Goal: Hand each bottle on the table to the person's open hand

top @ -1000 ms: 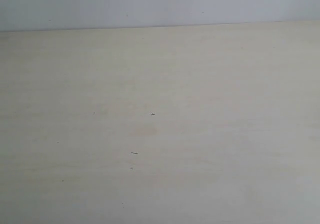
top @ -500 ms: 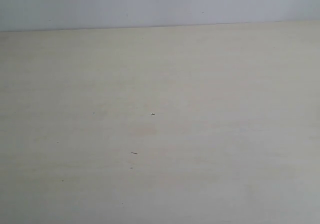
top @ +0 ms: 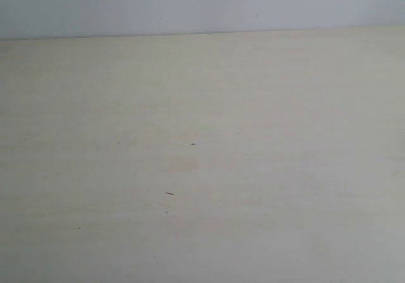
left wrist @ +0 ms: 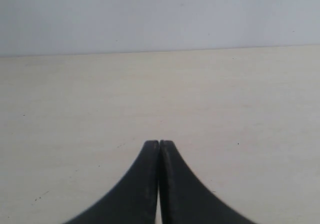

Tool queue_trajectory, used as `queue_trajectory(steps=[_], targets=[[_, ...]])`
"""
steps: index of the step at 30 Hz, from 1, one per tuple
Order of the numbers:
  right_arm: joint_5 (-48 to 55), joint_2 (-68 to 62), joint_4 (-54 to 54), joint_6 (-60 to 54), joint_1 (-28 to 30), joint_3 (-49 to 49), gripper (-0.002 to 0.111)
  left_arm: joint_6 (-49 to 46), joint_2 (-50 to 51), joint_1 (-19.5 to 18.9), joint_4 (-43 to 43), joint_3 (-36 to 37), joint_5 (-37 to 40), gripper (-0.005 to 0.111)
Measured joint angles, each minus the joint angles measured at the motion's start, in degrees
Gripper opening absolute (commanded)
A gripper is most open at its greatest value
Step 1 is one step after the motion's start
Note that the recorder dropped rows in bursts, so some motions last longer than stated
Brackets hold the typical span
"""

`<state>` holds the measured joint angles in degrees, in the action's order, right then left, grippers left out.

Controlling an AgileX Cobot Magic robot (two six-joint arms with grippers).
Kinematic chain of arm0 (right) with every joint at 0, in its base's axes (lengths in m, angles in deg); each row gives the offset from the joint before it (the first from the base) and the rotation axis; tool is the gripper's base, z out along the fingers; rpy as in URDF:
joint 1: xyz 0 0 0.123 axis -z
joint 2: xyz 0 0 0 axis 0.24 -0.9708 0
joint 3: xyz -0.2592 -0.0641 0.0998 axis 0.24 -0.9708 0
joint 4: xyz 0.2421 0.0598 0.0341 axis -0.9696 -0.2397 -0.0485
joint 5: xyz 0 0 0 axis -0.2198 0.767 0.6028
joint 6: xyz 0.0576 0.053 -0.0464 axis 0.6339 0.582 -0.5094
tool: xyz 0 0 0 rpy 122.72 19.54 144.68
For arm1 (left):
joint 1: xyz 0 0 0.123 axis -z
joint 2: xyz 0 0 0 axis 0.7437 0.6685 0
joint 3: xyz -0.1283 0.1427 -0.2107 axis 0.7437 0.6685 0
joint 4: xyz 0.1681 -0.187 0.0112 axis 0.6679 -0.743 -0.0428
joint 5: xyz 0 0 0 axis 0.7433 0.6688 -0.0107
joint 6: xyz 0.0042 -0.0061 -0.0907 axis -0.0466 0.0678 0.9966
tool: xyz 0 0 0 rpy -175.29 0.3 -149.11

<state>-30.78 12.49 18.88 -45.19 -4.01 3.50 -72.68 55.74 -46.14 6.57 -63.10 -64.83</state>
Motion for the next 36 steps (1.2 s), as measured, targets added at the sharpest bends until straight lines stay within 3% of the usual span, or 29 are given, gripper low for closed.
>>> queue_trajectory(steps=[13,21,29,36], targets=[[-0.2,0.0,5.6,-4.1,1.4,-0.1,0.001,0.0,0.0,0.0,0.0,0.0,0.0,0.002],[-15.3,0.0,4.2,-0.4,9.4,-13.2,0.001,0.0,0.0,0.0,0.0,0.0,0.0,0.002],[-13.3,0.0,0.7,-0.9,16.8,-13.8,0.001,0.0,0.0,0.0,0.0,0.0,0.0,0.002],[-11.4,0.0,0.7,-1.3,17.7,-13.8,0.001,0.0,0.0,0.0,0.0,0.0,0.0,0.002]])
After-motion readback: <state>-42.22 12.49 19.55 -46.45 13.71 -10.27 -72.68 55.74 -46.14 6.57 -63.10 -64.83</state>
